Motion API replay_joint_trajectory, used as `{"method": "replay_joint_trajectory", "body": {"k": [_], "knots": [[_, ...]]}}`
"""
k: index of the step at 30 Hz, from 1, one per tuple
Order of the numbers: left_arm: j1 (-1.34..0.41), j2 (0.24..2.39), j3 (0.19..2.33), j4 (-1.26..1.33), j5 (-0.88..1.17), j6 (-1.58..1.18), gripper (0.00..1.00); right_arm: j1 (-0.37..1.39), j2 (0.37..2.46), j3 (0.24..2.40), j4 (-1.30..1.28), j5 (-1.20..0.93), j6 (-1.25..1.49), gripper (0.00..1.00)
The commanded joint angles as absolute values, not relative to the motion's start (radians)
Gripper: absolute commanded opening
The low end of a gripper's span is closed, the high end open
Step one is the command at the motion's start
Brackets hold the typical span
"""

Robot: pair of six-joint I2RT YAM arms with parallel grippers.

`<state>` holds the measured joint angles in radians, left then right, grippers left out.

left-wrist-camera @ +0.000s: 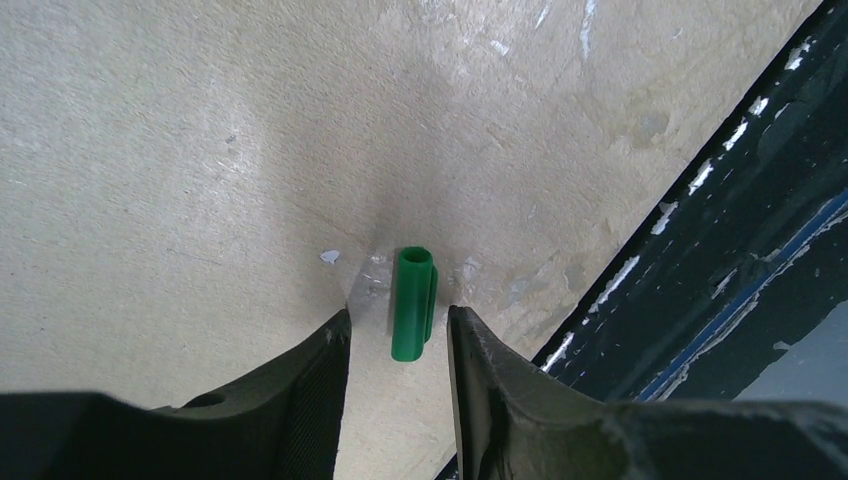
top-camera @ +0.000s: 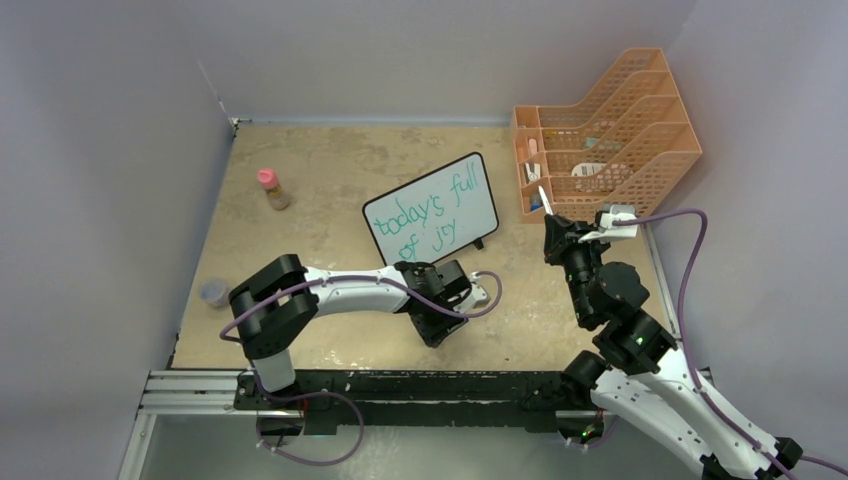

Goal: Write a sentence on the whiteboard
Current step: Close the whiteboard marker at the center of the board.

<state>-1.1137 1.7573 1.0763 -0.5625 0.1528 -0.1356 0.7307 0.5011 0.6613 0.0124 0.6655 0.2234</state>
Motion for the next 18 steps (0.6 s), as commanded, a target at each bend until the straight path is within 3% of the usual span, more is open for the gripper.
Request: {"method": "replay_joint_trajectory", "body": {"k": [1, 18], "knots": [[-1.122, 1.793, 1.094, -0.571, 0.155, -0.112, 0.37, 0.726, 0.497, 0.659, 0.067, 0.692, 0.212, 0.00], [-1.235, 1.884, 1.081, -0.627, 0.020, -0.179, 0.24, 0.726, 0.498, 0.658, 0.066, 0.695, 0.211, 0.00]]}}
